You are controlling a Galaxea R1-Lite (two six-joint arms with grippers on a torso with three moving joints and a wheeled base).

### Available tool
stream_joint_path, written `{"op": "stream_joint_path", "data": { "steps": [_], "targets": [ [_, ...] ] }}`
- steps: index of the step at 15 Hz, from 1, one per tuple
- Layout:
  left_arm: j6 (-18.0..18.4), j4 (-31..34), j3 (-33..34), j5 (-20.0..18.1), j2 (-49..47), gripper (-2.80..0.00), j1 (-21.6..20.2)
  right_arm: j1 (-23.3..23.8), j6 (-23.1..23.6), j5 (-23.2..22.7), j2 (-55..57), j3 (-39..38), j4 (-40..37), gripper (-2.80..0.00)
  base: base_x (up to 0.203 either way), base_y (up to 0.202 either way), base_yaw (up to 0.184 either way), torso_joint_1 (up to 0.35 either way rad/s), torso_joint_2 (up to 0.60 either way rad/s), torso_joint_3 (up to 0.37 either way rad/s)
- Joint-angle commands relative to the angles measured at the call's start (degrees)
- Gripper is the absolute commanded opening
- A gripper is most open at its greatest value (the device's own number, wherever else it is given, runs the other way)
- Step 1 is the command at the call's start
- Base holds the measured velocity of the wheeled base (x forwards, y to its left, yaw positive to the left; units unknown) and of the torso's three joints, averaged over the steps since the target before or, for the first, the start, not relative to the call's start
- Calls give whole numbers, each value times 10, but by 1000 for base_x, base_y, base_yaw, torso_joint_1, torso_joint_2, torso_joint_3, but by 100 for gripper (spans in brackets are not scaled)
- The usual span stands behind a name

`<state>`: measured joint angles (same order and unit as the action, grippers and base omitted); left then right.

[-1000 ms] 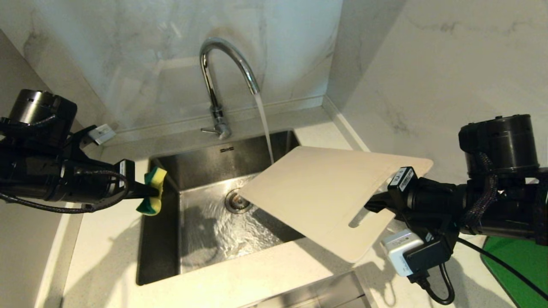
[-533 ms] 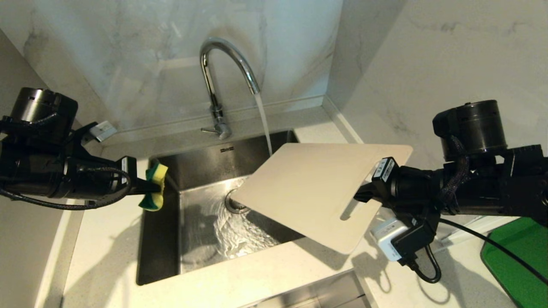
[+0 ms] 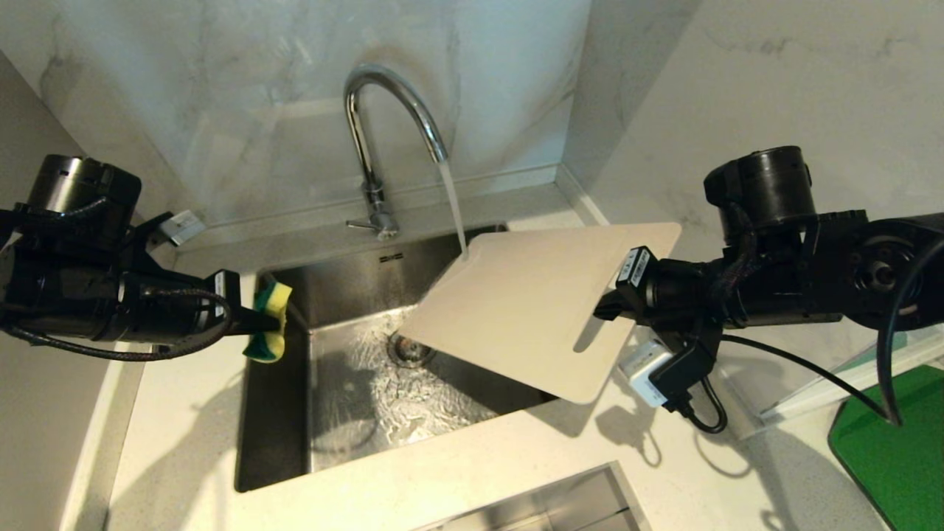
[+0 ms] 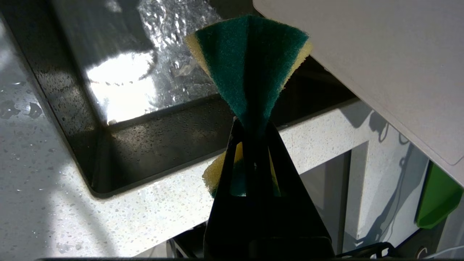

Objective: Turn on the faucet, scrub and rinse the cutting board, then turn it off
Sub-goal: Scrub the cutting board underwater

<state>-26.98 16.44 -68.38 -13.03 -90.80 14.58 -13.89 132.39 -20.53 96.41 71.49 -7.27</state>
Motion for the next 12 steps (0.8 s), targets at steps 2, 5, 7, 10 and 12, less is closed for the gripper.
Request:
{"op": "stream_joint_path", "data": {
  "steps": [2,5,7,10,12],
  "targets": [
    [-2,0,0,-1,-9,-280,-1,-1,8,-1,25,21,1,-280,0,0,0,0,0,0],
    [-3,0,0,-2,-17,-280,-3,-3,9,-1,44,40,2,-280,0,0,0,0,0,0],
    [-3,-1,-1,-1,-23,-280,-4,-9,9,-1,54,46,3,-280,0,0,0,0,0,0],
    [-3,-5,-1,-1,-24,-280,-4,-16,9,-1,62,47,3,-280,0,0,0,0,0,0],
    [-3,-5,-1,-2,-25,-280,-8,-17,9,0,66,49,5,-280,0,0,0,0,0,0]
  ]
}}
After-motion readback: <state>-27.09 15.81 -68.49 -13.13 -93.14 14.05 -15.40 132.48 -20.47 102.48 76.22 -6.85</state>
